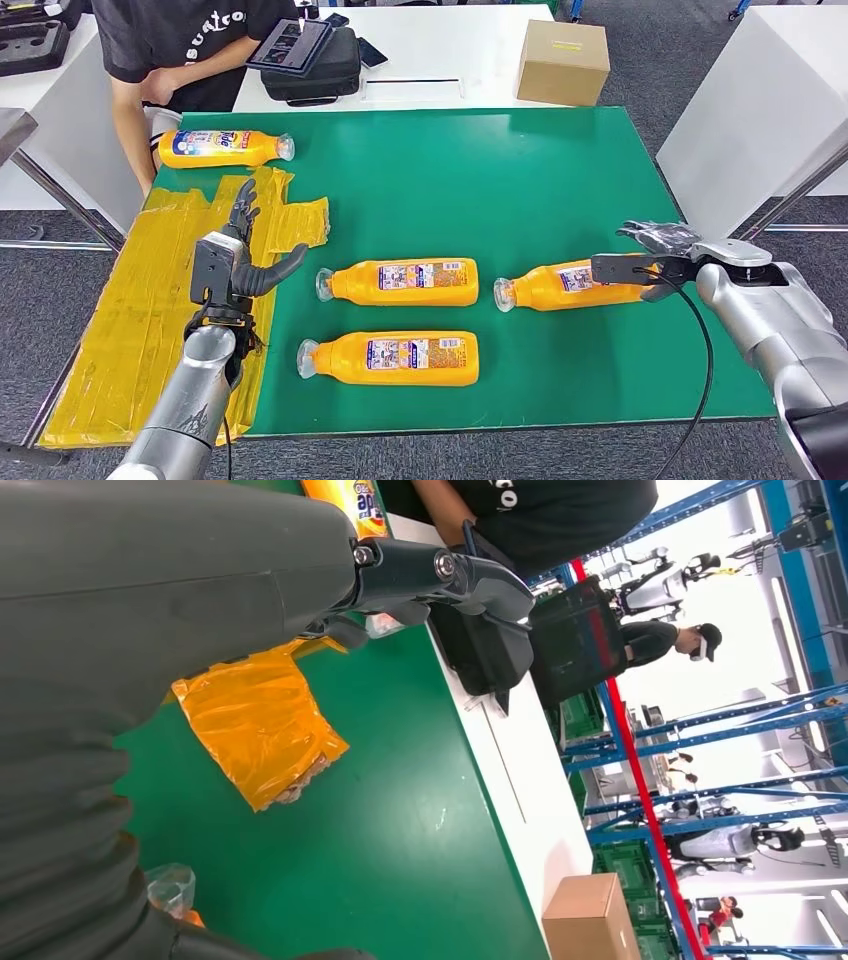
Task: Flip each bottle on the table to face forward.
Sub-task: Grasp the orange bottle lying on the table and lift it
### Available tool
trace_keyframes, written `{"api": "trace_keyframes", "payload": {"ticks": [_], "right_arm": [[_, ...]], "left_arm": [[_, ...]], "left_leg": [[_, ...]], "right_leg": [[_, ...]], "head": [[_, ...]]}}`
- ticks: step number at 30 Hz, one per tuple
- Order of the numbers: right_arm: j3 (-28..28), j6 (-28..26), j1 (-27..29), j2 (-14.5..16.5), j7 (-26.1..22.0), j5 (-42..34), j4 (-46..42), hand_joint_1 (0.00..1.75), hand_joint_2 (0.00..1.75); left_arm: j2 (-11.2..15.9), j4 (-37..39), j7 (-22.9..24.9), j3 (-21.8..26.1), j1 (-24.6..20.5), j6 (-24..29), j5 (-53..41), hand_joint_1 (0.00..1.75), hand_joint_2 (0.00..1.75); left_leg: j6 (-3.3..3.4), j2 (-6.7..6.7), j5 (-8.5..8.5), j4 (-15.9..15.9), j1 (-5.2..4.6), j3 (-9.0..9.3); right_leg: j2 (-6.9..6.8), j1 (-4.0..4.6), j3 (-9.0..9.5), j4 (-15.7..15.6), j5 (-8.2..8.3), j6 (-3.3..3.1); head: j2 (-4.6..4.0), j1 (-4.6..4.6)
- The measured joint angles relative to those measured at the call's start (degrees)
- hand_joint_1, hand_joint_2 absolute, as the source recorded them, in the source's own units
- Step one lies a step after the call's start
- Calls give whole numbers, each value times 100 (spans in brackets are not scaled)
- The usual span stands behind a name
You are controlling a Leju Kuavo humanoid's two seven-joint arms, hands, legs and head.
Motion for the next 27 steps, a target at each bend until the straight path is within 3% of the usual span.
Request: {"api": "trace_keyframes", "payload": {"ticks": [27], "right_arm": [[559,-86,-10,621,48,151,724,0,175]], "left_arm": [[0,113,-104,9,-4,90,144,0,175]], "left_leg": [[0,-1,0,0,0,0]], "right_leg": [[-1,0,0,0,0,0]], "head": [[0,0]]}}
